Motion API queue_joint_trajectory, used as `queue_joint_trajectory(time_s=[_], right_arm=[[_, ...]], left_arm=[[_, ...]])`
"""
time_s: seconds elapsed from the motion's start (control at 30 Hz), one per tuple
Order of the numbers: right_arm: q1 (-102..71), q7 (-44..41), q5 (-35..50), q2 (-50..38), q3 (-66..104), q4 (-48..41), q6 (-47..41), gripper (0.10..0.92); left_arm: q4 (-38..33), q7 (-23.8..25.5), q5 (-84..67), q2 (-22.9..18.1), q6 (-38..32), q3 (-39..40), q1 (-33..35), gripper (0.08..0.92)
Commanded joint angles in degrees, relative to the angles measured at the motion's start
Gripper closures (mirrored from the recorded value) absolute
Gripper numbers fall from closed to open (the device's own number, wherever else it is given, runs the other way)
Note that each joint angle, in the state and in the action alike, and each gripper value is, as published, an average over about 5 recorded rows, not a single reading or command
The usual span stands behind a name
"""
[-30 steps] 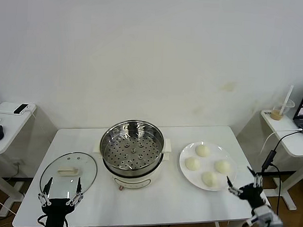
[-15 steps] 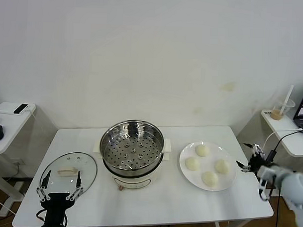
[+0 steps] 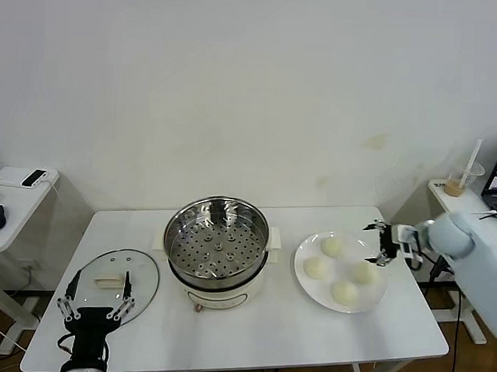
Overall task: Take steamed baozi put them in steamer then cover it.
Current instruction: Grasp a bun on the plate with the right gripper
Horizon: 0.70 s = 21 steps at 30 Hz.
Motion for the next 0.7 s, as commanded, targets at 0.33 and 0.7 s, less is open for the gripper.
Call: queue_joint_trajectory(time_s=[0.33, 0.7], right_arm=[[13.45, -2.68, -3.95, 16.12, -15.67, -23.14, -1.9, 0.203], [13.66, -2.15, -8.34, 22.59, -13.28, -30.72, -0.31, 0.203]], left_arm=[[-0.95, 0.29, 0.05, 1.0, 0.6, -2.04, -0.56, 0.177], [-1.01, 0.67, -1.1, 1.4, 0.83, -3.63, 0.79, 0.177]])
